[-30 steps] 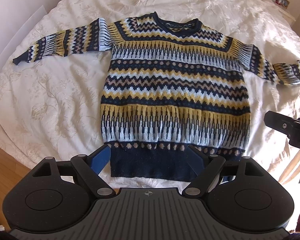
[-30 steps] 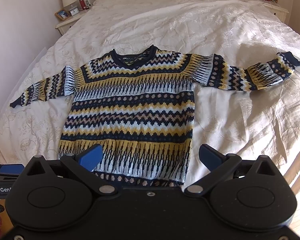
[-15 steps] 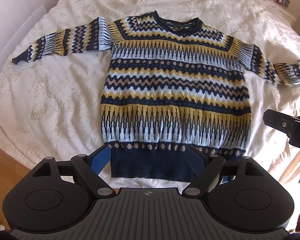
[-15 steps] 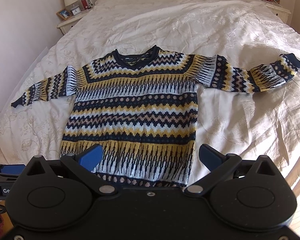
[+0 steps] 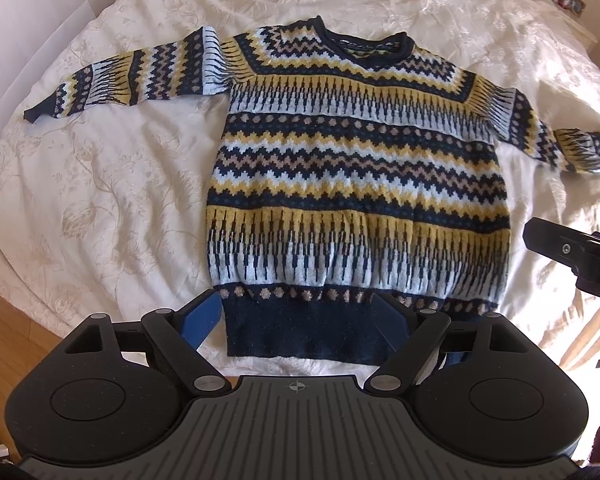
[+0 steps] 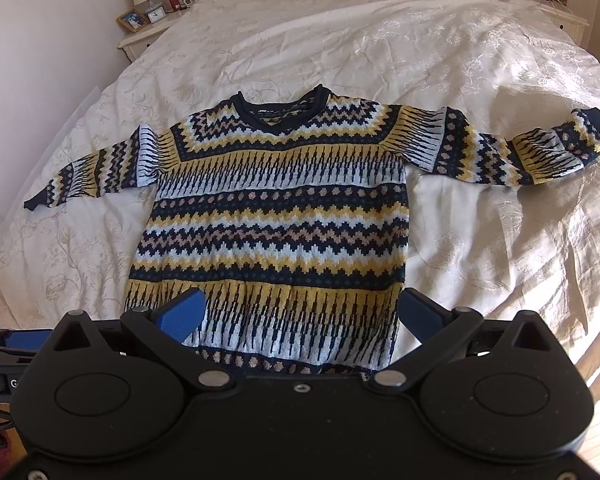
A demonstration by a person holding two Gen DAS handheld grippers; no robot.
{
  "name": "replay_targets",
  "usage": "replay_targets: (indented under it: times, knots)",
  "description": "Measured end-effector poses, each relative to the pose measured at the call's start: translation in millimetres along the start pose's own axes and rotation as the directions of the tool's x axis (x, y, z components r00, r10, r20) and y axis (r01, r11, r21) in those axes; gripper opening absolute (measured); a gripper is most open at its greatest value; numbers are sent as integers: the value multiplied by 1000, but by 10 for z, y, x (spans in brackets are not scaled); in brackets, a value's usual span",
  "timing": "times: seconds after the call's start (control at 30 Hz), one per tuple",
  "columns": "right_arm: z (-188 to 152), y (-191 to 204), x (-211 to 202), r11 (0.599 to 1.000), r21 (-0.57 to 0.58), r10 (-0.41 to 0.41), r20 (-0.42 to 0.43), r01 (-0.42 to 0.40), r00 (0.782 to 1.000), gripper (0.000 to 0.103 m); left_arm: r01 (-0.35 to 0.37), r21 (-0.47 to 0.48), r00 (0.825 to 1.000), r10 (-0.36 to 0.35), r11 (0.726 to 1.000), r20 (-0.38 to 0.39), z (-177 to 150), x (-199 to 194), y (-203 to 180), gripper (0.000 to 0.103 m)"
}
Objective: Fold small clothes
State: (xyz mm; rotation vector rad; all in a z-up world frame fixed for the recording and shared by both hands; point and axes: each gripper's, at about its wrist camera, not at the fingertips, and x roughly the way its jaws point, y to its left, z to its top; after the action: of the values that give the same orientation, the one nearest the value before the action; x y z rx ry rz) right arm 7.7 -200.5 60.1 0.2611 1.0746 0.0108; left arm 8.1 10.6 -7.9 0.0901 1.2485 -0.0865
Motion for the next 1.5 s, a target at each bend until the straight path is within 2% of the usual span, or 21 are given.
replay_targets:
  times: [0.4,0.83,0.93,1.07,1.2,1.33,1.5]
  knots:
    - [159,49,162,1000,15,-7,-33,8,999,102,6,-1,1000,-6,1000,-30,235,108,87,82]
    - [582,-44,487,993,112,-33,-44,38,998,102,35,77,998,-31,996,-53,896,405,21,82]
    - [680,-84,564,990,134,-38,-23,40,999,102,45,110,999,-41,993,-35,1066,466,-8,81]
    - [800,-141,618,987,141,-80,33,75,996,102,49,164,998,-55,985,29,1271,495,-43,76]
    - [908,-316,556,978,171,-144,132,121,981,102,67,213,992,-88,975,93,1436,488,-80,76]
    - [1016,-641,517,961,221,-207,192,164,959,102,75,252,982,-116,965,151,1579,469,-154,76]
    - [1166,-1182,525,928,261,-324,212,266,922,102,115,196,963,-158,974,217,1696,426,-195,76]
